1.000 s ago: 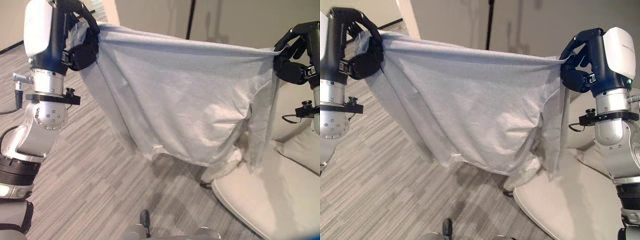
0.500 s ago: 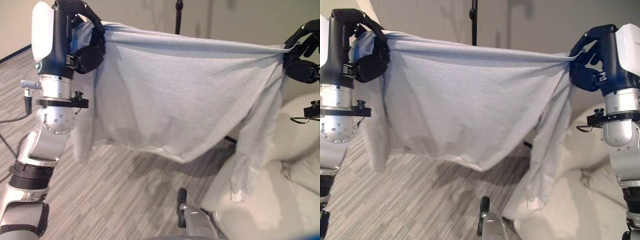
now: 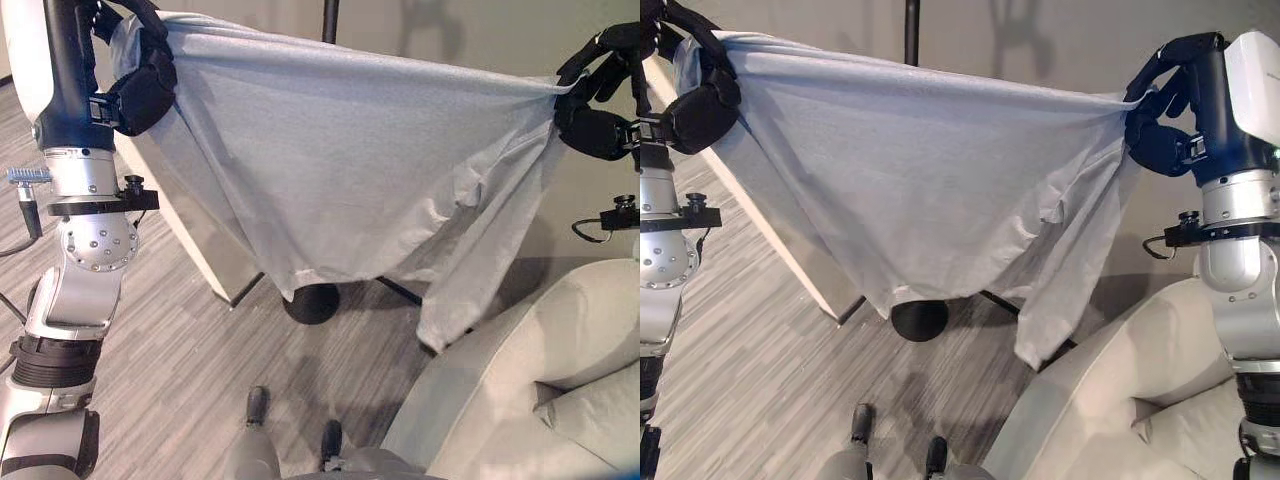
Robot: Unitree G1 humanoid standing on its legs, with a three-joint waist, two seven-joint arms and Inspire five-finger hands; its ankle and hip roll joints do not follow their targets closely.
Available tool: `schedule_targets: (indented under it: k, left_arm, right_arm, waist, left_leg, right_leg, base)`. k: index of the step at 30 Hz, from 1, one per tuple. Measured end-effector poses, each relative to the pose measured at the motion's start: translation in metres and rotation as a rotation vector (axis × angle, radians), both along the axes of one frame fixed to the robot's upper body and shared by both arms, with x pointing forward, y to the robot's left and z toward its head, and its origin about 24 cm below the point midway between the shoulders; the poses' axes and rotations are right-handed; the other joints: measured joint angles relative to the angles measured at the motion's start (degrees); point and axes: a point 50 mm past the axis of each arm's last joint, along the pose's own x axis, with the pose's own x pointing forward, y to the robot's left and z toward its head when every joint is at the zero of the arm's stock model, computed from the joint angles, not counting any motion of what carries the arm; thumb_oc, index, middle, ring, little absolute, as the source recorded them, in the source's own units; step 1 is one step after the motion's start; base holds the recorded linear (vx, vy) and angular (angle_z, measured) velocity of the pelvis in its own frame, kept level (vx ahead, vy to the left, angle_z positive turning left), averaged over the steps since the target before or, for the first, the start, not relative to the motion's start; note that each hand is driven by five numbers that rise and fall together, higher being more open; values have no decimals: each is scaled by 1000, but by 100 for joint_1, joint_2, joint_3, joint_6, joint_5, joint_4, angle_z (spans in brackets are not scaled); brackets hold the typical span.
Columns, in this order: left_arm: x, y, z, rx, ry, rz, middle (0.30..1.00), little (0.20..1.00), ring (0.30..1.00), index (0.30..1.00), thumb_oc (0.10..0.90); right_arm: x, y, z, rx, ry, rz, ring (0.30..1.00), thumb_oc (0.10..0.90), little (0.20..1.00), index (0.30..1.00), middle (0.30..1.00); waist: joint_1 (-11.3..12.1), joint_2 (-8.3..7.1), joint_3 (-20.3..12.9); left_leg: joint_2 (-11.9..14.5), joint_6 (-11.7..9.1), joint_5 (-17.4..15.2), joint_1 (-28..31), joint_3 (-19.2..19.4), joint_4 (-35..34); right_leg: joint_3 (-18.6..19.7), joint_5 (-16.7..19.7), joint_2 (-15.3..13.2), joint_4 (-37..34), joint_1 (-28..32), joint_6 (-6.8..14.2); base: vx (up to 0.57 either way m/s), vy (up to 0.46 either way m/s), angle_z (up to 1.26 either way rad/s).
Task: Hang the clothes on the sofa on the clothes rack.
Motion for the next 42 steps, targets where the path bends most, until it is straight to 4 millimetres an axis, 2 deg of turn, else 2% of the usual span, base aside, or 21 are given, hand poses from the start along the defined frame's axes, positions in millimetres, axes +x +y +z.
schedule_targets:
  k: [1,2,4,5,7,9,11,12,14,15,18,20,22,24,25,27,28,33,35,40,42]
  left_arm:
    - [-3,-4,-1,-6,-9,-18,300,300,300,300,400]
    - [-8,-8,0,-1,-32,-41,300,300,300,300,400]
    - [-12,-10,4,10,-64,-37,300,300,300,300,400]
    - [-14,-7,7,12,-81,-23,300,300,300,300,400]
    - [-16,-4,12,30,-95,-3,300,300,300,300,400]
    - [-13,4,26,87,-110,43,300,300,300,300,400]
    - [-3,9,44,126,-137,83,300,300,300,300,400]
    - [15,7,66,192,-130,117,300,300,300,300,400]
    - [22,5,87,239,-150,149,300,300,300,300,400]
    - [32,3,98,254,-134,160,300,300,300,300,400]
    - [47,-11,119,304,-92,149,300,300,300,300,400]
    - [52,-15,117,294,-75,123,300,300,300,300,400]
    - [77,-23,97,264,57,87,300,300,300,300,400]
    - [88,-22,84,269,130,102,300,300,300,300,400]
    - [100,-19,66,295,220,130,300,300,300,300,400]
    - [110,-25,53,299,281,133,300,300,300,300,400]
    - [118,-29,50,281,310,145,300,300,300,300,400]
    - [131,-32,55,316,369,210,300,300,300,300,400]
    - [133,-30,54,323,379,222,300,300,300,300,400]
    - [132,-37,77,323,334,232,300,300,300,300,400]
    - [131,-38,79,322,328,231,300,300,300,300,400]
  right_arm:
    - [-3,-1,-3,26,-13,-5,300,400,300,300,300]
    - [-6,-3,-4,52,-44,-24,300,400,300,300,300]
    - [-8,-6,0,58,-74,-42,300,400,300,300,300]
    - [-8,-4,3,42,-95,-46,300,400,300,300,300]
    - [-6,-1,8,21,-113,-38,300,400,300,300,300]
    - [2,2,23,-31,-124,-33,300,400,300,300,300]
    - [15,3,44,-110,-128,-48,300,400,300,300,300]
    - [28,3,71,-189,-127,-78,300,400,300,300,300]
    - [27,2,101,-206,-183,-107,300,400,300,300,300]
    - [36,3,118,-247,-188,-148,300,400,300,300,300]
    - [44,5,149,-302,-176,-225,300,400,300,300,300]
    - [46,9,157,-284,-193,-225,300,400,300,300,300]
    - [64,13,154,-264,-120,-244,300,400,300,300,300]
    - [74,15,147,-248,-71,-243,300,400,300,300,300]
    - [87,21,134,-261,-6,-235,300,400,300,300,300]
    - [97,27,125,-267,46,-227,300,400,300,300,300]
    - [106,31,123,-217,71,-235,300,400,300,300,300]
    - [119,49,125,-213,102,-226,300,400,300,300,300]
    - [125,57,119,-225,121,-214,300,400,300,300,300]
    - [129,67,114,-259,138,-198,300,400,300,300,300]
    - [130,70,113,-264,141,-190,300,400,300,300,300]
  waist:
    - [-76,80,-44]
    - [-138,226,-138]
    - [-109,241,-146]
    - [-20,241,-147]
    - [51,242,-146]
    - [245,242,-147]
    - [346,241,-147]
    - [393,247,-151]
    - [404,250,-163]
    - [363,246,-220]
    - [297,211,-326]
    - [266,211,-346]
    - [169,204,-472]
    - [112,204,-482]
    - [35,201,-517]
    - [-25,207,-559]
    - [-21,208,-564]
    - [-69,194,-556]
    - [-82,160,-536]
    - [-31,42,-467]
    - [-26,17,-452]
  left_leg:
    - [1,10,7,156,49,96]
    - [-78,72,316,360,138,11]
    - [-321,187,270,416,223,15]
    - [-523,233,239,453,243,16]
    - [-657,306,189,455,245,16]
    - [-727,332,168,461,278,15]
    - [-718,346,150,474,280,14]
    - [-701,328,130,479,280,12]
    - [-702,325,107,477,300,12]
    - [-710,336,105,473,304,13]
    - [-711,393,162,417,290,12]
    - [-711,396,164,413,296,14]
    - [-671,408,175,291,282,13]
    - [-649,417,193,219,283,13]
    - [-616,405,216,68,284,14]
    - [-584,415,270,-162,283,18]
    - [-564,416,293,-288,283,23]
    - [-472,405,372,-877,311,32]
    - [-465,406,372,-891,354,21]
    - [-434,406,372,-962,402,21]
    - [-426,406,372,-960,445,21]
  right_leg:
    - [11,-49,-21,1,78,74]
    - [74,-116,-110,5,125,255]
    - [59,-104,-363,4,141,424]
    - [72,-108,-588,2,165,570]
    - [73,-142,-718,0,171,718]
    - [75,-144,-794,0,182,774]
    - [76,-141,-784,1,195,789]
    - [76,-129,-768,2,203,813]
    - [87,-122,-772,2,192,823]
    - [78,-120,-780,2,192,825]
    - [61,-120,-776,2,137,825]
    - [60,-123,-775,2,132,825]
    - [53,-127,-727,2,15,816]
    - [54,-125,-704,2,-60,813]
    - [53,-119,-673,2,-213,810]
    - [56,-104,-642,30,-459,799]
    - [57,-93,-631,27,-586,799]
    - [91,-9,-532,25,-1183,770]
    - [123,-8,-529,20,-1217,769]
    - [201,-8,-509,28,-1333,769]
    - [213,-8,-503,28,-1340,769]
  base:
    - [93,118,-9]
    - [77,107,-10]
    - [82,110,-10]
    - [76,90,-4]
    - [55,62,3]
    - [41,43,4]
    - [52,31,1]
    - [52,16,-1]
    - [44,10,-4]
    - [0,0,0]
    - [21,-14,1]
    - [16,-13,-1]
    - [47,-46,1]
    - [10,-22,0]
    - [-30,-49,-2]
    - [-50,-57,-1]
    - [-72,-47,-3]
    - [-43,-27,-5]
    - [-24,2,-7]
    - [3,12,-9]
    - [7,21,-6]
